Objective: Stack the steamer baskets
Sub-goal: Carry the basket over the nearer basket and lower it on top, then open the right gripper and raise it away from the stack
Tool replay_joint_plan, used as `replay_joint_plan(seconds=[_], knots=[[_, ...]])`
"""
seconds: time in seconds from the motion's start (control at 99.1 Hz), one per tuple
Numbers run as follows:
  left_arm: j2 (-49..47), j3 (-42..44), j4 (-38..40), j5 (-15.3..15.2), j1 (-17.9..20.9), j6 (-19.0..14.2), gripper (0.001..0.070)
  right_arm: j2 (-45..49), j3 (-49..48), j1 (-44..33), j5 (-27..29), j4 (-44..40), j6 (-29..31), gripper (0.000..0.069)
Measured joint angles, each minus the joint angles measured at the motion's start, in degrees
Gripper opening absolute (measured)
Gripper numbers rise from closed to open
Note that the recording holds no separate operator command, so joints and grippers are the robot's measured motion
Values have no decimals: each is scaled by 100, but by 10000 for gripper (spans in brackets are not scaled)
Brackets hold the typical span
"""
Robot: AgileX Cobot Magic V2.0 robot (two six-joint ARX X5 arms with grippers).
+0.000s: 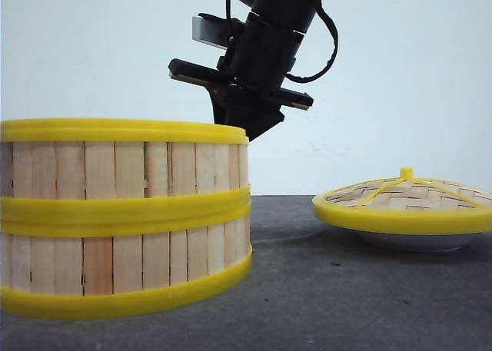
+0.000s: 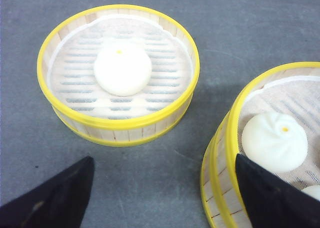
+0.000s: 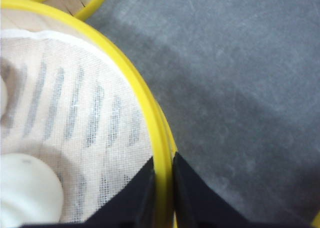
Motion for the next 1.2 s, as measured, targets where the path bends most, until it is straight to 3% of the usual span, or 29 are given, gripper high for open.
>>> replay_joint_plan(seconds=[0.262,1.079,1.14,1.2], knots=[[0,0,0,-2,0,0,550,101,-4,24,-11,428,-144,27],[0,0,0,-2,0,0,550,109,-7,33,-15,483,-151,28],[0,0,-2,-2,0,0,550,109,-7,33,-37,470,-140,59],[0,0,0,-2,0,0,550,109,-7,39,-105,468,-140,169]])
